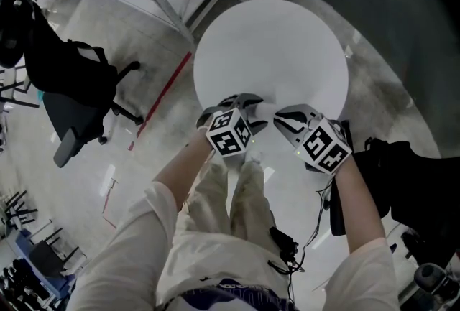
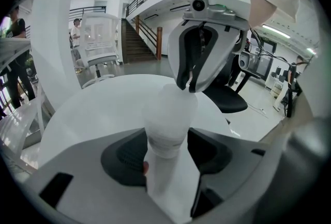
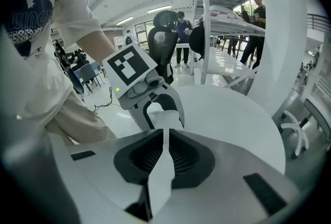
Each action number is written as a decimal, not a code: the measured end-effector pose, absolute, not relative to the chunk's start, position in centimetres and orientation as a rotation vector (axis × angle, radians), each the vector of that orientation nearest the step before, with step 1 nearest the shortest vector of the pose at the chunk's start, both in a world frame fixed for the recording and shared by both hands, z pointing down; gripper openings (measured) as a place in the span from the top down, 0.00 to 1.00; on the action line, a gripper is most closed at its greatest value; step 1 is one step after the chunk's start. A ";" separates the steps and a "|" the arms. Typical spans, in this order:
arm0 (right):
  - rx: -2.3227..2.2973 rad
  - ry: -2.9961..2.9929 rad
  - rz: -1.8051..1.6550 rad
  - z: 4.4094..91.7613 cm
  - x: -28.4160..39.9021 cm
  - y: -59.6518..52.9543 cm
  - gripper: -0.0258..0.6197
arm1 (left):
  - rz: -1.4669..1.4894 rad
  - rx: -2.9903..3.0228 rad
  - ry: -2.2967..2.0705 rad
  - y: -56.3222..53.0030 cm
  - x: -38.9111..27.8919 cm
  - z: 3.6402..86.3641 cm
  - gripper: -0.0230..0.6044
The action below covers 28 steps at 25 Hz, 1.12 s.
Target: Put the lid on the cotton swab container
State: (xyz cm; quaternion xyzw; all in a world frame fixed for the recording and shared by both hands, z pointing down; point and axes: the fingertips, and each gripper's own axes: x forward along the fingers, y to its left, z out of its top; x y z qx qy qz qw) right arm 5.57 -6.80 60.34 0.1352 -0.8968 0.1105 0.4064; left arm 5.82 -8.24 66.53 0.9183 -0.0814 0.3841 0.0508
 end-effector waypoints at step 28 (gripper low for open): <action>0.513 -2.360 0.397 59.8 5.6 -7.3 0.91 | 1.109 2.799 -0.257 -8.5 5.9 66.8 0.58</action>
